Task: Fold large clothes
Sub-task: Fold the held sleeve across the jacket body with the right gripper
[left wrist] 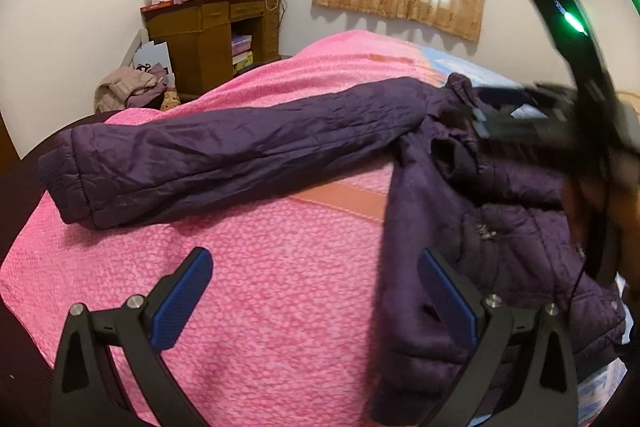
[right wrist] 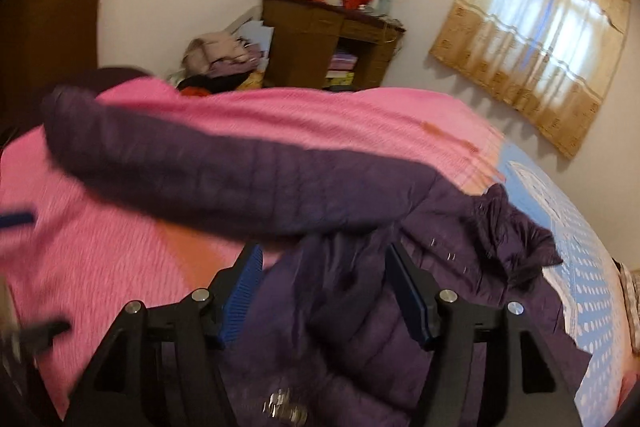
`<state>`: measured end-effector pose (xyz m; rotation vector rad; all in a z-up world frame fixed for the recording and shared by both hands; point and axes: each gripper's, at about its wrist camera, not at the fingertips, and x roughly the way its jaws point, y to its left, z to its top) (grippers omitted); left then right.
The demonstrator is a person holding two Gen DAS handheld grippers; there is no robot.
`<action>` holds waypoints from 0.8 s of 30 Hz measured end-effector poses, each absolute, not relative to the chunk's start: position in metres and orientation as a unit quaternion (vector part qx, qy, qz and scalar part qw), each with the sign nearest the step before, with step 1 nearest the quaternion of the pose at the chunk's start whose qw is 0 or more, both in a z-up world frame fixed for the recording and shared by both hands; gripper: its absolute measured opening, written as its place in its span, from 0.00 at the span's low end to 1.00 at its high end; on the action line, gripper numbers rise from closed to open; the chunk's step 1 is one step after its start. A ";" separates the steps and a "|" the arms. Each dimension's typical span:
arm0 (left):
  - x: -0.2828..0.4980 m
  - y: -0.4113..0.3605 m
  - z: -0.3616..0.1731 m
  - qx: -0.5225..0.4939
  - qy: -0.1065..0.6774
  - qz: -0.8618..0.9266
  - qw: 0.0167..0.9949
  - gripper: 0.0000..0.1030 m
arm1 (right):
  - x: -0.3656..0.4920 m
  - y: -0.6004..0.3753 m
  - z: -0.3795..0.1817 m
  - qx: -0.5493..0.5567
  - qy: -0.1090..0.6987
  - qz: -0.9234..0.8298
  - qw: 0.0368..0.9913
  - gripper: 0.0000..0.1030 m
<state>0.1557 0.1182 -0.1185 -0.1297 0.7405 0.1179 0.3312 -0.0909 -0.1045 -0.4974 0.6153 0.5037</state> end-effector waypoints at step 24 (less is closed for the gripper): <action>0.349 -0.016 -0.151 -0.106 0.474 -0.137 0.863 0.63 | 0.284 -0.269 -0.171 -0.043 0.364 0.139 0.920 0.75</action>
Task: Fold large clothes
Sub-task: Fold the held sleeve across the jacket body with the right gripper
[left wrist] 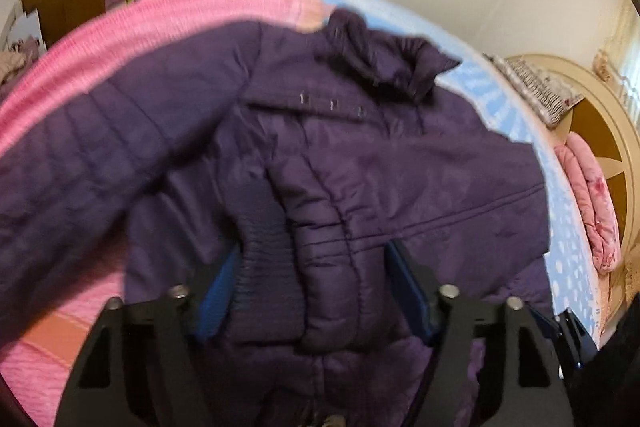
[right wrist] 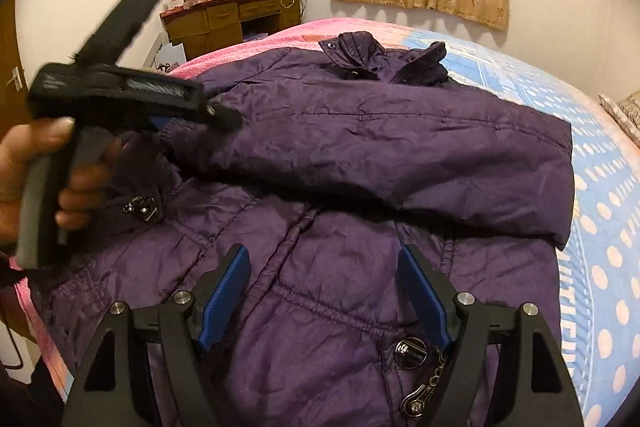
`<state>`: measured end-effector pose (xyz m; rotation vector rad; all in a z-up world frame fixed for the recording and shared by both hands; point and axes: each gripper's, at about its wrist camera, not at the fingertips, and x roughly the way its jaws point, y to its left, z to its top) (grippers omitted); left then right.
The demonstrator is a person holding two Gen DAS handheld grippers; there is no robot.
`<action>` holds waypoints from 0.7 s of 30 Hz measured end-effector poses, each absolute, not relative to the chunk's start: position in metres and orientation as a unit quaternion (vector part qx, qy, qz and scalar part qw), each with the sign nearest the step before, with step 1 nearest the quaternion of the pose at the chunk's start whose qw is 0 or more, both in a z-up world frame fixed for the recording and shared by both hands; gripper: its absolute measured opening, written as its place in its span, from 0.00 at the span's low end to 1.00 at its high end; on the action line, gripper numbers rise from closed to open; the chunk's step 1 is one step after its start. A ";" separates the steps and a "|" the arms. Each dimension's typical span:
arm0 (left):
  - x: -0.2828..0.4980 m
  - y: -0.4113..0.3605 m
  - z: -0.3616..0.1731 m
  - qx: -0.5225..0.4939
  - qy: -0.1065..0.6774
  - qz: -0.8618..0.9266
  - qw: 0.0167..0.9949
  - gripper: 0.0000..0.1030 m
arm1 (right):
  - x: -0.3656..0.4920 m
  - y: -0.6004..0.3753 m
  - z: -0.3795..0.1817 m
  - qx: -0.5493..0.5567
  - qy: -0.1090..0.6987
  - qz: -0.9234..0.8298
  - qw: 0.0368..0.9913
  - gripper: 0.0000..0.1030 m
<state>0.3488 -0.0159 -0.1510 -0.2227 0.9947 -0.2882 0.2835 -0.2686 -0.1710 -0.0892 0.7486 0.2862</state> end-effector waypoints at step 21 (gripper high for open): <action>0.284 0.010 -0.132 -0.028 0.440 -0.059 0.896 0.56 | 0.295 -0.285 -0.179 -0.003 0.400 0.141 0.906 0.76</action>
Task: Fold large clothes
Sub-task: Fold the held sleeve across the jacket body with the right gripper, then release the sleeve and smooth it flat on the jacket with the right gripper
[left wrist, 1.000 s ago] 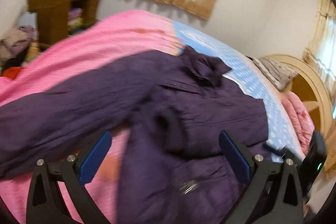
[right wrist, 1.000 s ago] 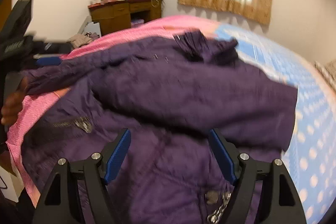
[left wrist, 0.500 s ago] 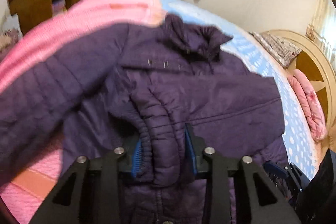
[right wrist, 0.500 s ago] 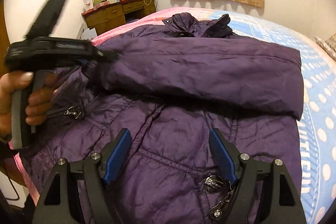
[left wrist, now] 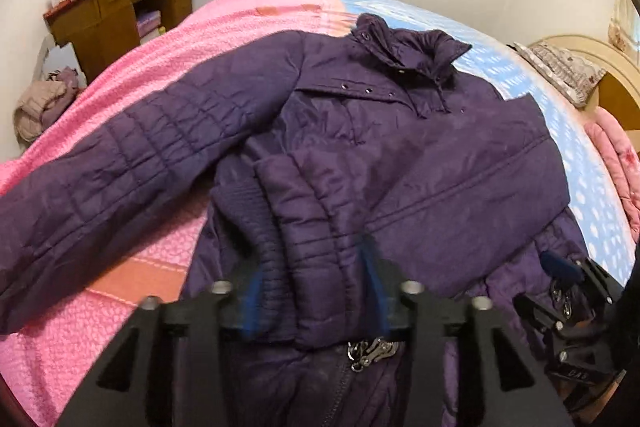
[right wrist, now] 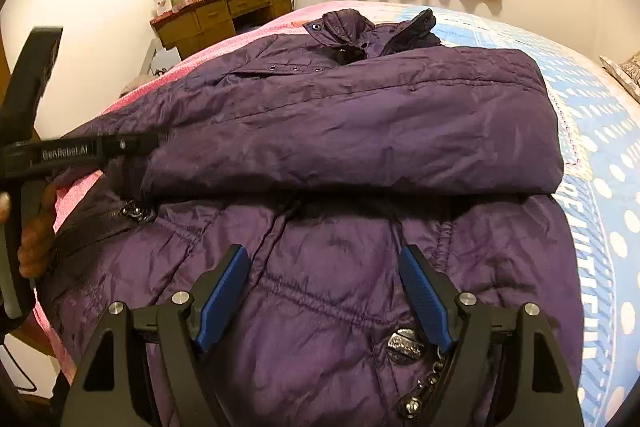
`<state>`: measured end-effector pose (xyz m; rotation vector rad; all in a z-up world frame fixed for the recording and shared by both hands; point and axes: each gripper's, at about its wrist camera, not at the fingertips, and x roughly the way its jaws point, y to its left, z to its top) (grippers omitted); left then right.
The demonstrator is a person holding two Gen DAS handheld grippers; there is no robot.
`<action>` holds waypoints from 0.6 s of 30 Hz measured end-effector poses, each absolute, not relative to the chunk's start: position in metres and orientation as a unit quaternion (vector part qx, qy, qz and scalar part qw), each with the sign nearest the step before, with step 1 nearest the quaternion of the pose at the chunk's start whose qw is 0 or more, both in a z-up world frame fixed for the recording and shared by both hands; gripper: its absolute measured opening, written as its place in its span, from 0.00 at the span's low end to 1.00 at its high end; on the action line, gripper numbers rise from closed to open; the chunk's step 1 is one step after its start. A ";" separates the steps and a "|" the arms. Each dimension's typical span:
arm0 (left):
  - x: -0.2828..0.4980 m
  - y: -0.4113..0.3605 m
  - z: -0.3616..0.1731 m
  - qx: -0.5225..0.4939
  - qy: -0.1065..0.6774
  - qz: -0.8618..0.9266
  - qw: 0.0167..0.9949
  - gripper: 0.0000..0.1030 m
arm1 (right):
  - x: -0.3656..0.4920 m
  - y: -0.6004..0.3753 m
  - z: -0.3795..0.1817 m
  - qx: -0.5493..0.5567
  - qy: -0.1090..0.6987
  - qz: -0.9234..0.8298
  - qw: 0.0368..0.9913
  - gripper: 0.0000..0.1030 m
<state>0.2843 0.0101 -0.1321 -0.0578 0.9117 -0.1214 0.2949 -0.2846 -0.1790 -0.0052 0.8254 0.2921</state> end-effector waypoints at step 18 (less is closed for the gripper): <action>0.322 -0.098 -0.117 0.188 0.241 -0.042 0.951 0.99 | 0.431 -0.360 -0.133 -0.021 0.332 -0.003 0.943 0.76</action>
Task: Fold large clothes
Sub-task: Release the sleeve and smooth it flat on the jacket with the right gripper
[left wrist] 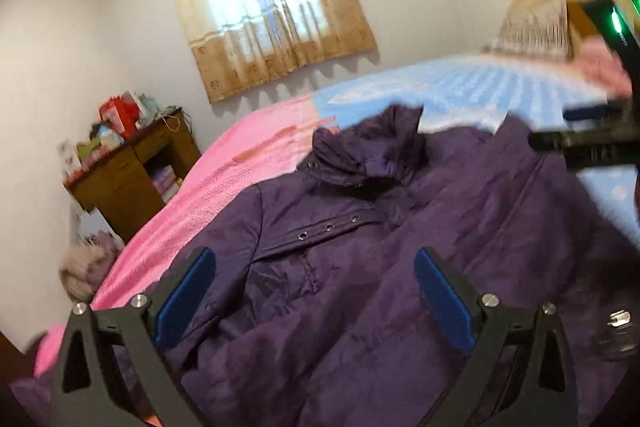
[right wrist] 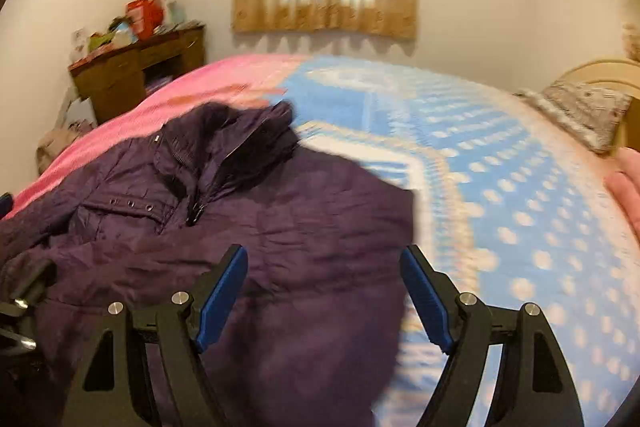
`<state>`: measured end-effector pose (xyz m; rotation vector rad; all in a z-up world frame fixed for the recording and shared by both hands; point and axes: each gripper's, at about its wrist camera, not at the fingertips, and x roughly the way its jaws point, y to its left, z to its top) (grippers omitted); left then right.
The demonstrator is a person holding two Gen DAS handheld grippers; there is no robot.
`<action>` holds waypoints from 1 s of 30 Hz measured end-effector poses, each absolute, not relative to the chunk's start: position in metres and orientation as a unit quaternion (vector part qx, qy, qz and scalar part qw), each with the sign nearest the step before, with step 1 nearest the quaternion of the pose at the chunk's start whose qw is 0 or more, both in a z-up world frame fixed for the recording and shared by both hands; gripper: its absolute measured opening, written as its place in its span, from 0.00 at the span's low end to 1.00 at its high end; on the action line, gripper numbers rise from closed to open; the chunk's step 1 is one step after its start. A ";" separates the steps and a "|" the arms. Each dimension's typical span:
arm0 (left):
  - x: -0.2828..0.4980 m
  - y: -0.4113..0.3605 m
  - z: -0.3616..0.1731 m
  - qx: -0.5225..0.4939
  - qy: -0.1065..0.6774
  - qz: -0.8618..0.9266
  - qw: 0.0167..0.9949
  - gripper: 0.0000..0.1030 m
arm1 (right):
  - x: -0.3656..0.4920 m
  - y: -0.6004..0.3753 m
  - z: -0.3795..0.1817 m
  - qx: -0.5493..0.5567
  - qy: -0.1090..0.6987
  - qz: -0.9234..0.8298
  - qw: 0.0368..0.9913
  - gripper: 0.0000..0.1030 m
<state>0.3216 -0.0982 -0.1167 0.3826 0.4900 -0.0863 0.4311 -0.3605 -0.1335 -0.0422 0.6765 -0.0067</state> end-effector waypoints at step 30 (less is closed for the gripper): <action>0.382 -0.062 -0.172 0.086 0.434 -0.031 0.896 1.00 | 0.423 -0.408 -0.145 0.154 0.270 0.073 0.948 0.83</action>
